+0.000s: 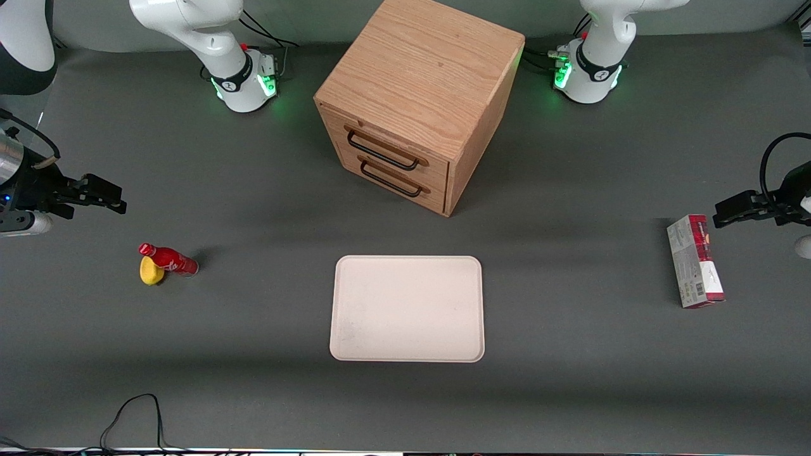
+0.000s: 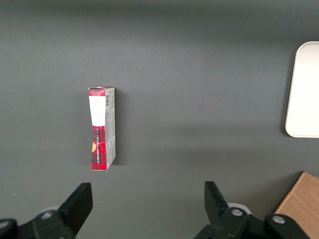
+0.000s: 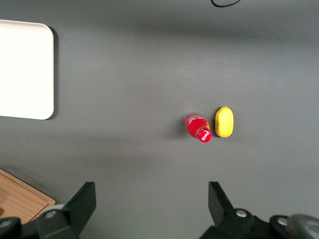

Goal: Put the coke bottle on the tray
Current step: 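Move the right gripper down toward the red Coca-Cola bottle beside the yellow toy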

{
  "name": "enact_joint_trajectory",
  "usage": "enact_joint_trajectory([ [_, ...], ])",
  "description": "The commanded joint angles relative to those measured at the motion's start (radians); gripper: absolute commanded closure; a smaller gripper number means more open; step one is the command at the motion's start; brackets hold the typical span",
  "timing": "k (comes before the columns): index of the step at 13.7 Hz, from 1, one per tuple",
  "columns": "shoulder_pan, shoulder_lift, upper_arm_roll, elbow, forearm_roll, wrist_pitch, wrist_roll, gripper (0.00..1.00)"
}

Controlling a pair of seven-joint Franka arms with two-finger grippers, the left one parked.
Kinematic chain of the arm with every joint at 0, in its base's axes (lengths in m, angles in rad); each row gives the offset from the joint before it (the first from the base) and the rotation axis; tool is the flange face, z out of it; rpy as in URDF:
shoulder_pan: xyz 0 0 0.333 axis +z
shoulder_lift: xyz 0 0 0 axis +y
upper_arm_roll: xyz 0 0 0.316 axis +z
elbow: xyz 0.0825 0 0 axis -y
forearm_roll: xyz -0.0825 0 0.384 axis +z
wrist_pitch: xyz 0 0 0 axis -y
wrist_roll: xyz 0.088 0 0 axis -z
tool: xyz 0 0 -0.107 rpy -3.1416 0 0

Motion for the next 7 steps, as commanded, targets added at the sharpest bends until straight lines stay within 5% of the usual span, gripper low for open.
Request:
enact_joint_trajectory([
  [1, 0.013, 0.013, -0.013, 0.025, -0.011, -0.009, 0.027, 0.0],
  [7, -0.039, 0.015, -0.061, 0.004, -0.013, -0.003, -0.127, 0.0],
])
